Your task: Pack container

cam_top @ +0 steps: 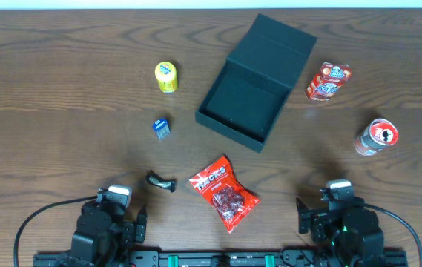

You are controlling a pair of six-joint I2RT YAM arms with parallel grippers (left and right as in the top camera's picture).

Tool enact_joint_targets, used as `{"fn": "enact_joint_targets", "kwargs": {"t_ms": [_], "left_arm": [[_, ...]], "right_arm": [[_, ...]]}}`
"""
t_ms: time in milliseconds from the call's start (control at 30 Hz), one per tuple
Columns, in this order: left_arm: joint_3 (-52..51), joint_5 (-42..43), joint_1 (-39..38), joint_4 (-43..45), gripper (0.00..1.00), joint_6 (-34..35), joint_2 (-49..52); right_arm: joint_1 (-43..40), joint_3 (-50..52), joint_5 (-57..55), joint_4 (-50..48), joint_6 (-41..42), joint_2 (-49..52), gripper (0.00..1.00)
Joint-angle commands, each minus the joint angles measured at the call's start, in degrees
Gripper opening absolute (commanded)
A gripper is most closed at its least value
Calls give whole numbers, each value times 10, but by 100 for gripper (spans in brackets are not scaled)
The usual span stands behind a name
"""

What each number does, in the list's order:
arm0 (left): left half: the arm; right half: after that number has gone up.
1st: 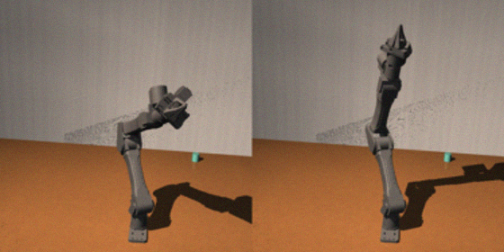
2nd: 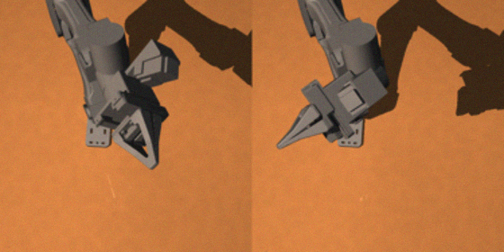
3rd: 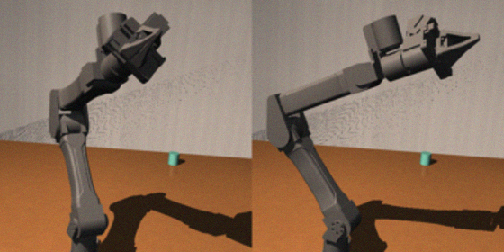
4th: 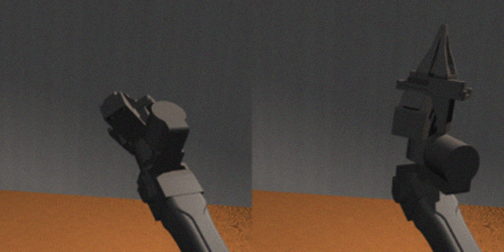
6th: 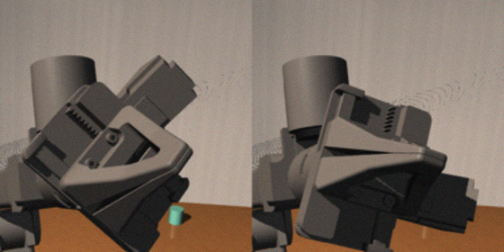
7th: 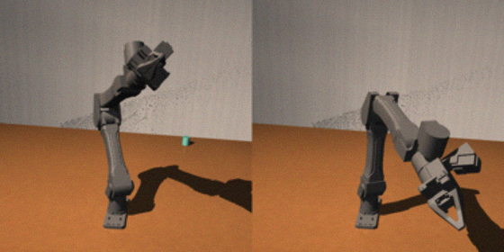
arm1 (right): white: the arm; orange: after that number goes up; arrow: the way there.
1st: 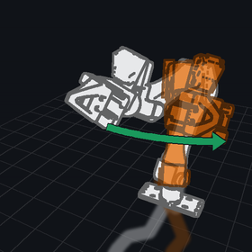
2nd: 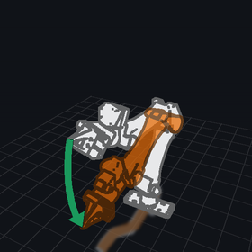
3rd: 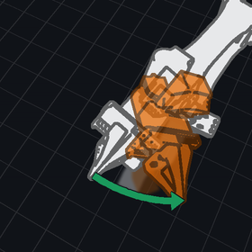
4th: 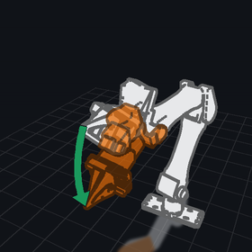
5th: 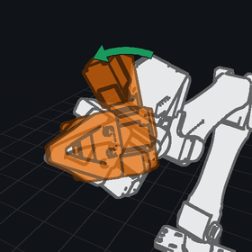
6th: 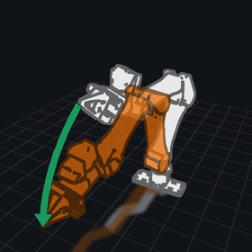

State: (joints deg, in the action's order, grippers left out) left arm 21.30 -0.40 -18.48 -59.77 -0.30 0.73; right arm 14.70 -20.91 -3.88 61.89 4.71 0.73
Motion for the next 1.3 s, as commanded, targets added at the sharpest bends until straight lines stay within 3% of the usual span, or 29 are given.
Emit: {"fn": "enact_joint_targets", "kwargs": {"t_ms": [0,1267], "left_arm": [[-17,-4,2,-10,95,-10,-5],[-17,-16,2,0,95,-10,-5]], "right_arm": [[0,3,-2,3,-7,-4,99],[0,3,-2,3,-7,-4,99]]}}
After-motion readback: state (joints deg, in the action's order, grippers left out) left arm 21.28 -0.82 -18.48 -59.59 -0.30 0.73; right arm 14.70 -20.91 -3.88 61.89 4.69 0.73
